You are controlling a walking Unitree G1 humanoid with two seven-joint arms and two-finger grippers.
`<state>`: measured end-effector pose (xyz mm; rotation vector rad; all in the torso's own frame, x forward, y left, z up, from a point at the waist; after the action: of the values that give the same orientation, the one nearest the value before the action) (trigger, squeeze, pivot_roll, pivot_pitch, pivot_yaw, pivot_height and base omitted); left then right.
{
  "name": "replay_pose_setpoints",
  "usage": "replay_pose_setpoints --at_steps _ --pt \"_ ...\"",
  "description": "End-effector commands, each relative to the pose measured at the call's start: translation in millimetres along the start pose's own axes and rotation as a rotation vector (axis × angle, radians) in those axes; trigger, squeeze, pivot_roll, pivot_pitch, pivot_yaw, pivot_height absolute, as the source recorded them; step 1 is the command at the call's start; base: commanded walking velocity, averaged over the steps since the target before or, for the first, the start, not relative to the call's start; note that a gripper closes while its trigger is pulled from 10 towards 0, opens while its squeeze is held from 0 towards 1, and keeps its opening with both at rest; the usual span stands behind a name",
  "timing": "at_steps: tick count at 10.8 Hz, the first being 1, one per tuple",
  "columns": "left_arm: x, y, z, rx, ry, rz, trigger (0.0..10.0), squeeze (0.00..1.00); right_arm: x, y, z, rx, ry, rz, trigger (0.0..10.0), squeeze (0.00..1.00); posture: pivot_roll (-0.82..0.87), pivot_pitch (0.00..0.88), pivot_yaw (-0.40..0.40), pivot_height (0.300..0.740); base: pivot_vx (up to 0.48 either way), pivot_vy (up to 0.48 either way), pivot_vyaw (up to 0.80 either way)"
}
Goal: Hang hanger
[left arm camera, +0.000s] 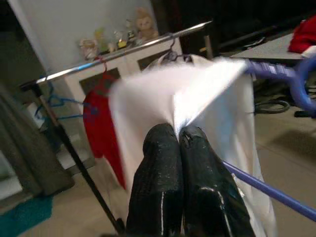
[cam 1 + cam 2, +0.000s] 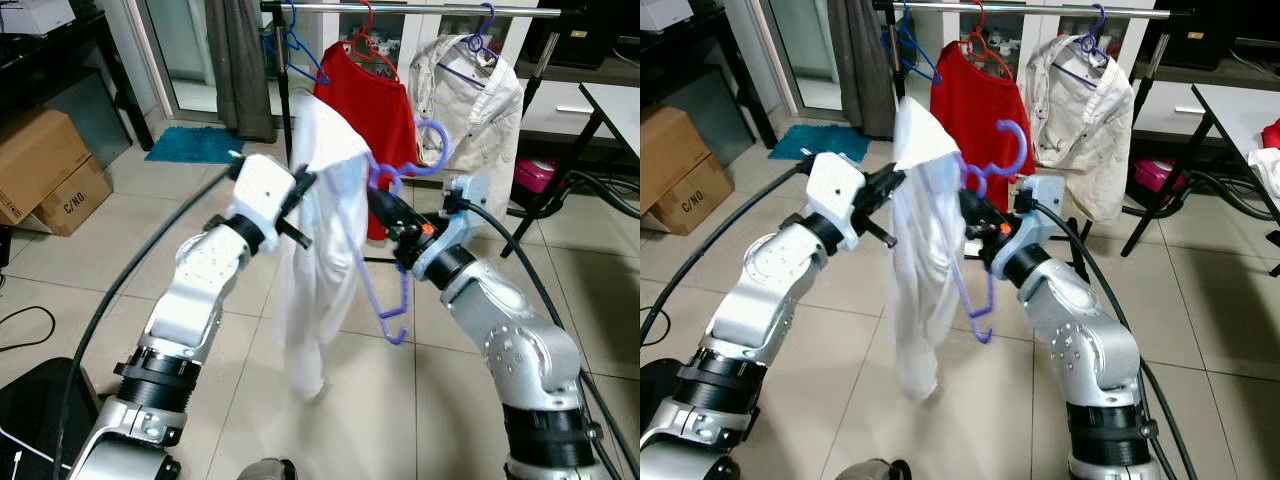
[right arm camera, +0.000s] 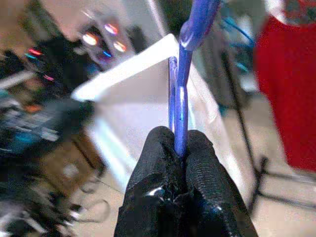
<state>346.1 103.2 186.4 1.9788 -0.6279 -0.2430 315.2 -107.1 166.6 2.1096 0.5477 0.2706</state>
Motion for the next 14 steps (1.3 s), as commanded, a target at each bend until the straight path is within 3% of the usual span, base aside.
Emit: replay_pose_setpoints --at_steps 1,3,4,6,7,8,9,10,11,12,13,14 --pt "-3.1 -3.1 -4.1 -0.011 0.034 -0.025 0.0 0.00 -1.0 -2.1 11.8 -0.025 -0.078 -0.037 10.0 0.00 -0.05 0.000 0.055 0.740 0.000 0.000 0.00" --pt "-4.5 -10.1 -7.2 -0.024 0.076 -0.072 0.0 0.00 -9.8 -31.0 26.5 -0.119 -0.160 -0.253 10.0 0.00 -0.05 0.000 0.054 0.740 0.000 0.000 0.00" --pt "-4.7 -12.1 -6.8 -0.022 0.075 -0.088 0.0 0.00 -11.0 -32.0 29.7 -0.120 -0.182 -0.252 10.0 0.00 -0.05 0.000 0.053 0.740 0.000 0.000 0.00" --pt "-5.3 -18.6 -2.1 -0.023 0.054 -0.132 0.0 0.00 -2.9 -9.1 14.5 -0.067 -0.118 -0.124 10.0 0.00 -0.06 0.000 0.057 0.740 0.000 0.000 0.00" --pt "-4.3 -17.5 7.7 -0.033 -0.001 -0.127 0.0 0.00 1.2 2.1 9.6 -0.023 -0.106 -0.036 10.0 0.00 -0.05 0.000 0.053 0.740 0.000 0.000 0.00" --pt "-4.0 -14.8 20.9 -0.052 -0.065 -0.120 0.0 0.00 3.3 4.5 13.6 -0.028 -0.149 -0.022 10.0 0.00 -0.05 0.000 0.053 0.740 0.000 0.000 0.00" --pt "-5.6 -19.5 36.9 -0.063 -0.142 -0.161 0.0 0.00 4.9 11.2 18.2 -0.050 -0.198 0.037 10.0 0.00 -0.05 0.000 0.050 0.740 0.000 0.000 0.00" --pt "-8.8 -27.7 46.9 -0.058 -0.173 -0.208 0.0 0.00 5.9 32.7 14.7 0.023 -0.197 0.200 10.0 0.00 -0.05 0.000 0.053 0.740 0.000 0.000 0.00" --pt "-10.9 -30.1 52.6 -0.071 -0.185 -0.224 0.0 0.00 8.1 38.9 10.8 -0.001 -0.186 0.218 10.0 0.00 -0.05 0.000 0.055 0.740 0.000 0.000 0.00" --pt "-10.0 -27.0 54.1 -0.078 -0.192 -0.212 0.0 0.00 12.3 16.2 20.3 -0.127 -0.249 0.039 10.0 0.00 -0.06 0.000 0.055 0.740 0.000 0.000 0.00" --pt "-6.7 -21.0 48.9 -0.080 -0.169 -0.192 0.0 0.00 5.2 -18.0 38.3 -0.179 -0.323 -0.152 10.0 0.00 -0.05 0.000 0.052 0.740 0.000 0.000 0.00" --pt "-5.7 -18.7 43.1 -0.077 -0.141 -0.184 0.0 0.00 0.9 -25.1 45.5 -0.156 -0.367 -0.178 10.0 0.00 -0.05 0.000 0.050 0.740 0.000 0.000 0.00"
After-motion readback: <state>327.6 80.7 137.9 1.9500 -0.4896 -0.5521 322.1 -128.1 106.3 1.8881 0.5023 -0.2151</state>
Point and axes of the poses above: a point about 5 cm out from each wrist's last joint towards the gripper, its own x axis pointing out of the wrist towards the gripper, its own y axis along the axis of the wrist's last joint, z = x × y, the point moved 2 cm from there along x, pointing out of the wrist towards the gripper, and after that the axes turned 12 degrees about x, right-handed, at the moved point
